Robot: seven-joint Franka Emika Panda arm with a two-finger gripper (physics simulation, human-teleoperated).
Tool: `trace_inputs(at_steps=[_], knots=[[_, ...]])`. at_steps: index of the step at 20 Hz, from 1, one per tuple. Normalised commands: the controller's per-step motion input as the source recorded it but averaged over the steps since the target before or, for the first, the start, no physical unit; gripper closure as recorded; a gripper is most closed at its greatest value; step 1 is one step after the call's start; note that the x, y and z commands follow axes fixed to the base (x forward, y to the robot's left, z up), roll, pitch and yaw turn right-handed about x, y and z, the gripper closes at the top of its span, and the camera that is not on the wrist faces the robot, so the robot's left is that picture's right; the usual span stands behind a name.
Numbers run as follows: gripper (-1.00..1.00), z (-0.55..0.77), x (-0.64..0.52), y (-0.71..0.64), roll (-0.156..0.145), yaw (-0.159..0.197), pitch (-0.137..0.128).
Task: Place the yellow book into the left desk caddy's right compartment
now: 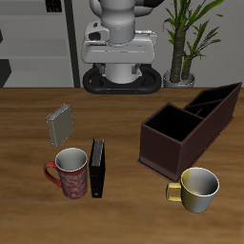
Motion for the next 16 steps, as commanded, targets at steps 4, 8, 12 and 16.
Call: trace_inputs(at_steps=[4, 8, 12, 16], knots=[[-1.0, -0.01, -0.05, -0.31, -0.003, 0.017, -0.051], [-1.0, -0.03, -0.03, -0.52, 0.001, 0.011, -0.021], [-1.0, -0.08, -0.05, -0.54, -0.044, 0.037, -0.035], [-1.0, -0.18, -0.03, -0.51, -0.024, -0.011, 0.032]])
